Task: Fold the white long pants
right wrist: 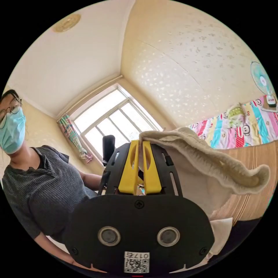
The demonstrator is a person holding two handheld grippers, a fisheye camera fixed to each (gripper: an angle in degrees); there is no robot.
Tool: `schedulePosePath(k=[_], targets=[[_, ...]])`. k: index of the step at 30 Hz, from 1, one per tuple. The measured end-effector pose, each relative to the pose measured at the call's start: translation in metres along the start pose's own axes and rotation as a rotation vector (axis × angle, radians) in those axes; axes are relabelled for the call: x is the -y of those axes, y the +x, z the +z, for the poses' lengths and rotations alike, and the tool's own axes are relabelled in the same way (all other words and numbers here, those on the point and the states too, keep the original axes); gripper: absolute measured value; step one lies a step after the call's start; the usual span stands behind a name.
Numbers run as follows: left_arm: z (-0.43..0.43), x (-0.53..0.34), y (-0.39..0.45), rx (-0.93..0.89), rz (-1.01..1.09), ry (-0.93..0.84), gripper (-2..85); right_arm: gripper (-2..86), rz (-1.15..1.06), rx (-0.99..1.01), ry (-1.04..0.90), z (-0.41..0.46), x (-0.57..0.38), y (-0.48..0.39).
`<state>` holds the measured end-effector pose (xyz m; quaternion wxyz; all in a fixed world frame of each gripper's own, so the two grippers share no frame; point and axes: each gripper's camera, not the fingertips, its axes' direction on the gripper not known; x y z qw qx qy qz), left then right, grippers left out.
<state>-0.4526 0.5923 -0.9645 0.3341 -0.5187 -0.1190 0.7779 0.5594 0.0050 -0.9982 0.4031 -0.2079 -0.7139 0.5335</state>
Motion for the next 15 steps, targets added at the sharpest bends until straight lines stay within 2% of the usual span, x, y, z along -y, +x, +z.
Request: schedulePosePath(k=[1, 4, 7, 11, 15], targets=[[-0.021, -0.009, 0.001, 0.055, -0.058, 0.081, 17.1, 2.0, -0.02, 0.022, 0.001, 0.019, -0.007, -0.017], [-0.07, -0.022, 0.004, 0.028, -0.027, 0.181, 8.1, 2.0, -0.106, -0.035, -0.002, 0.047, -0.028, -0.059], [-0.12, -0.027, 0.0, 0.029, -0.041, 0.225, 6.3, 1.9, -0.218, -0.038, -0.048, 0.055, -0.059, -0.094], [-0.184, -0.032, -0.013, -0.044, -0.032, 0.326, 5.8, 1.9, -0.34, -0.106, 0.021, 0.037, -0.142, -0.131], [-0.255, -0.035, -0.005, -0.13, 0.03, 0.453, 5.8, 3.7, -0.284, -0.266, -0.004, 0.042, -0.218, -0.127]])
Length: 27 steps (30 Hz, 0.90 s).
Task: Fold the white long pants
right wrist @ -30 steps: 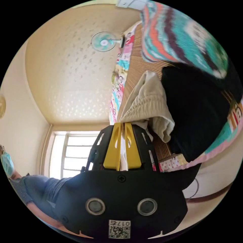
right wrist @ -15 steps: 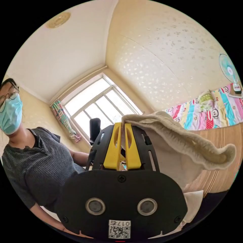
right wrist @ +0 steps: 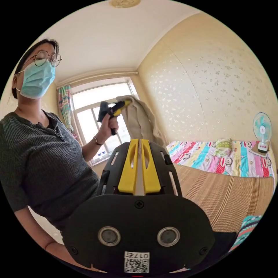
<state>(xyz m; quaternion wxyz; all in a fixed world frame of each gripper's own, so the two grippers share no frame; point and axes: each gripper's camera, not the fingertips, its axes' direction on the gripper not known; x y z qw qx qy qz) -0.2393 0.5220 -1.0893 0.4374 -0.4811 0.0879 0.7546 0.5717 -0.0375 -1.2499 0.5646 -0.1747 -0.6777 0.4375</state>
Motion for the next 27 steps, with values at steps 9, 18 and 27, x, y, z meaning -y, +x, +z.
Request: schedulePosePath(k=[9, 18, 27], targets=[[-0.112, 0.053, 0.06, -0.165, 0.193, 0.148, 6.1, 17.5, 0.025, -0.077, 0.129, 0.07, -0.014, -0.034], [-0.242, 0.114, 0.006, -0.261, 0.15, 0.044, 6.2, 4.3, -0.134, -0.218, 0.384, 0.077, 0.132, -0.151], [-0.346, 0.106, 0.063, 0.174, 0.185, 0.428, 5.1, 3.9, -0.31, -0.409, 0.512, 0.101, 0.181, -0.284]])
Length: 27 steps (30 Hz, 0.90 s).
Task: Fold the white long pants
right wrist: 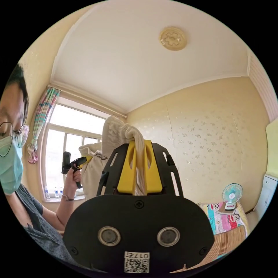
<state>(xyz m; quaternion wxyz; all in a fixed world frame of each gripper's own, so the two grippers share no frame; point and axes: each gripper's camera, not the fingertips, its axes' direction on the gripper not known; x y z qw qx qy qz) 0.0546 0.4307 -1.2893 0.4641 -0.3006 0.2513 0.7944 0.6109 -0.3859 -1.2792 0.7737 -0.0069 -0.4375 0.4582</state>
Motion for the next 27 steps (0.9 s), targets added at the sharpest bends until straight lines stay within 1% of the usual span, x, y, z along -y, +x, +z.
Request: schedulePosePath(k=[1, 2, 4, 6, 9, 12, 15, 17, 18, 20, 21, 22, 23, 24, 25, 26, 27], targets=[[-0.005, 0.0, 0.012, 0.073, -0.011, 0.043, 5.1, 3.9, -0.019, -0.067, 0.017, -0.002, -0.001, -0.015], [-0.007, 0.0, 0.016, 0.105, -0.022, 0.062, 5.1, 4.0, -0.032, -0.123, 0.04, -0.004, -0.006, -0.027], [-0.013, -0.001, 0.027, 0.198, -0.033, 0.124, 5.1, 4.3, -0.025, -0.158, 0.082, -0.012, -0.018, -0.039], [-0.018, 0.002, 0.025, 0.223, -0.012, 0.152, 5.2, 4.5, -0.04, -0.157, 0.104, -0.02, -0.031, -0.047], [-0.027, 0.012, 0.007, 0.166, 0.023, 0.171, 5.3, 5.0, -0.132, -0.191, 0.084, -0.027, -0.045, -0.054], [-0.027, 0.016, -0.024, 0.113, -0.008, 0.234, 5.3, 5.2, -0.197, -0.217, 0.006, -0.013, -0.048, -0.048], [-0.007, 0.028, -0.058, 0.149, -0.021, 0.265, 5.3, 5.1, -0.194, -0.162, 0.006, 0.014, -0.054, -0.026], [0.021, 0.042, -0.09, 0.166, -0.033, 0.227, 5.3, 4.9, -0.208, -0.203, -0.04, 0.058, -0.055, 0.001], [0.048, 0.051, -0.119, 0.169, -0.049, 0.175, 5.3, 4.9, -0.212, -0.225, -0.056, 0.073, -0.055, 0.01], [0.101, 0.06, -0.174, 0.176, -0.122, 0.075, 5.3, 4.8, -0.152, -0.283, -0.154, 0.15, -0.062, 0.07], [0.14, 0.065, -0.218, 0.181, -0.189, 0.011, 5.3, 4.8, -0.13, -0.288, -0.187, 0.173, -0.064, 0.09], [0.187, 0.074, -0.266, 0.198, -0.222, -0.043, 5.3, 5.0, -0.09, -0.297, -0.266, 0.226, -0.071, 0.136], [0.214, 0.08, -0.291, 0.211, -0.225, -0.076, 5.4, 5.2, -0.045, -0.31, -0.337, 0.286, -0.077, 0.186], [0.273, 0.091, -0.348, 0.229, -0.218, -0.156, 5.5, 5.6, -0.015, -0.315, -0.367, 0.318, -0.08, 0.213], [0.327, 0.096, -0.408, 0.228, -0.222, -0.259, 6.1, 6.3, 0.039, -0.347, -0.429, 0.386, -0.085, 0.27], [0.349, 0.093, -0.441, 0.239, -0.267, -0.325, 6.3, 7.8, 0.076, -0.414, -0.527, 0.454, -0.094, 0.327], [0.379, 0.074, -0.502, 0.282, -0.437, -0.455, 6.9, 8.6, 0.1, -0.465, -0.601, 0.485, -0.101, 0.358]])
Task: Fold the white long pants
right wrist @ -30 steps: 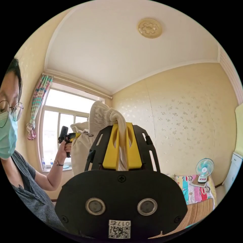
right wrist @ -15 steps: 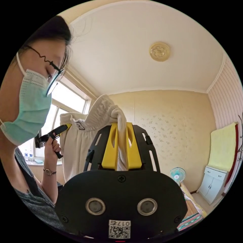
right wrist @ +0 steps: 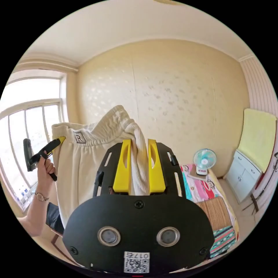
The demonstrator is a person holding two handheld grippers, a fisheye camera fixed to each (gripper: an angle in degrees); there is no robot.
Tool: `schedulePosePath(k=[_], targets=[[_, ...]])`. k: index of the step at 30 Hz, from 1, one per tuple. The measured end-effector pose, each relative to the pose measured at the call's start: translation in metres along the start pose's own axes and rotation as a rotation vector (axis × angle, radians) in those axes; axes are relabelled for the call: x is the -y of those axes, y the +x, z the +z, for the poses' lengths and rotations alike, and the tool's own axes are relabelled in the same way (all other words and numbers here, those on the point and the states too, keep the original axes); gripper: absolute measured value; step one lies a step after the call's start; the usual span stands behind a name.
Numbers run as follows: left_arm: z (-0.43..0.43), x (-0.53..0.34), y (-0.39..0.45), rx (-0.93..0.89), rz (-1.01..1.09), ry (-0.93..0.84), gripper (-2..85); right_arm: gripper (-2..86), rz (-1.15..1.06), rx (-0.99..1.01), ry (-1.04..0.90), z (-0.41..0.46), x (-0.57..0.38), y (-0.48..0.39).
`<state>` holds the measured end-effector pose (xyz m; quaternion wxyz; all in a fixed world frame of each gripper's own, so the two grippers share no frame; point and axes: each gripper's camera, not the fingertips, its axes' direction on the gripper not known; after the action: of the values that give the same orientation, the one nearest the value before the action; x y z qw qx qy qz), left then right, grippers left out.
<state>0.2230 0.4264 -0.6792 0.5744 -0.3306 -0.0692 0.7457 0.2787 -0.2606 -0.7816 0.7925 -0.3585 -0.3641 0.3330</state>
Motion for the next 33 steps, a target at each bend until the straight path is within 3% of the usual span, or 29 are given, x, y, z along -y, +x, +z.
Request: schedulePosePath(k=[2, 6, 8, 10, 13, 15, 19, 23, 28, 33], targets=[[0.046, -0.004, -0.065, -0.005, -0.155, -0.177, 7.9, 8.1, 0.195, -0.121, -0.293, 0.119, 0.011, 0.062], [0.1, -0.116, -0.178, 0.104, -0.234, -0.414, 7.7, 7.0, 0.304, -0.048, -0.493, 0.212, -0.083, 0.133], [0.127, -0.202, -0.225, 0.186, -0.283, -0.629, 7.7, 7.0, 0.211, -0.105, -0.669, 0.26, -0.189, 0.163], [0.154, -0.338, -0.279, 0.198, -0.421, -0.989, 7.8, 6.8, 0.152, -0.163, -0.904, 0.291, -0.291, 0.187], [0.14, -0.481, -0.304, 0.214, -0.58, -1.279, 8.0, 6.3, 0.231, -0.212, -1.262, 0.295, -0.452, 0.233], [0.125, -0.532, -0.307, 0.191, -0.666, -1.359, 7.9, 6.0, 0.339, -0.221, -1.394, 0.274, -0.519, 0.258], [0.107, -0.555, -0.317, 0.101, -0.793, -1.322, 8.2, 5.8, 0.591, -0.259, -1.543, 0.213, -0.588, 0.314], [0.118, -0.516, -0.335, 0.058, -0.77, -1.243, 8.6, 5.3, 0.751, -0.304, -1.526, 0.18, -0.57, 0.366], [0.145, -0.448, -0.345, -0.008, -0.676, -1.161, 8.5, 6.0, 0.77, -0.288, -1.452, 0.194, -0.515, 0.383], [0.169, -0.435, -0.327, -0.044, -0.588, -1.209, 6.7, 6.1, 0.689, -0.206, -1.475, 0.239, -0.486, 0.362]])
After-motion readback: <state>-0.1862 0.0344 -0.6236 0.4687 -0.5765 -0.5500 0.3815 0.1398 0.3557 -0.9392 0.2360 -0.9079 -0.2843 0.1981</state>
